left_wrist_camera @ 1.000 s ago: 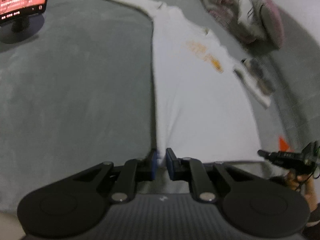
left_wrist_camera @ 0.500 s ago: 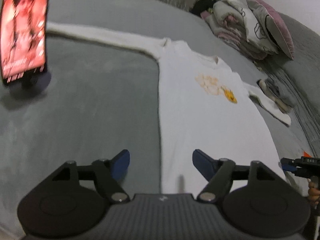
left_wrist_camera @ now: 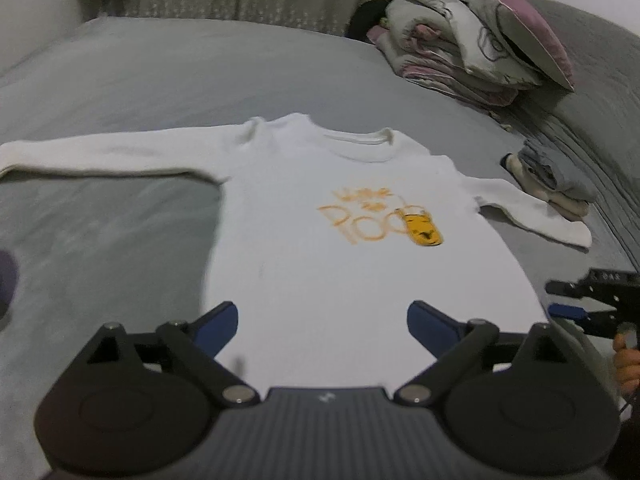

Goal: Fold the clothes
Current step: 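Move the right gripper along the extended sleeve and grasp its cuff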

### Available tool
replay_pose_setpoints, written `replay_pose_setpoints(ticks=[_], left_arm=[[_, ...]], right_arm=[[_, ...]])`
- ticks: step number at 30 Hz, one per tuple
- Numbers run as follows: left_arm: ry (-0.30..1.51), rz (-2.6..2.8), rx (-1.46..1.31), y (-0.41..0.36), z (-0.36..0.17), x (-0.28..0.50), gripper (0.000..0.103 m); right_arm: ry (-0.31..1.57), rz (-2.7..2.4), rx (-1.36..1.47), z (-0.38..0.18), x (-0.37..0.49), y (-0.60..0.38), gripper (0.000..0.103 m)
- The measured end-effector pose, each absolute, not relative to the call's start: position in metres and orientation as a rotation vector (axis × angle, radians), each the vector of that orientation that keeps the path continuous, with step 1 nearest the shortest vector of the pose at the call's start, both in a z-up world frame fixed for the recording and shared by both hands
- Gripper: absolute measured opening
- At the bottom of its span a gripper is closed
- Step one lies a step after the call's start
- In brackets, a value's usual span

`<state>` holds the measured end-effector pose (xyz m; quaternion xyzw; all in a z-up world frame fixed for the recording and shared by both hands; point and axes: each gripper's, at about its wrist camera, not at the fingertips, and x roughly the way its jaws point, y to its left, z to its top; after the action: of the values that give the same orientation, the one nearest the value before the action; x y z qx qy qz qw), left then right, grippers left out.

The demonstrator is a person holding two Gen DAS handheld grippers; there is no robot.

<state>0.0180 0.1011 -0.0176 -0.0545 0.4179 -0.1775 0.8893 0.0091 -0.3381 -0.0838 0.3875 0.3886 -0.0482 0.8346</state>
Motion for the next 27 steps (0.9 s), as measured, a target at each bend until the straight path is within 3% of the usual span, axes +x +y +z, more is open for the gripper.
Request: replay_pose_setpoints(ticks=[13, 27], left_arm=[[0.886, -0.381, -0.088, 0.026, -0.031, 0.058, 0.102], [0.934, -0.293, -0.229, 0.014, -0.059, 0.103, 0.102]], right_arm=[[0.713, -0.180, 0.959, -0.098, 0.064, -0.383, 0.045], [0.513, -0.259, 1.267, -0.122, 0.087, -0.439, 0.045]])
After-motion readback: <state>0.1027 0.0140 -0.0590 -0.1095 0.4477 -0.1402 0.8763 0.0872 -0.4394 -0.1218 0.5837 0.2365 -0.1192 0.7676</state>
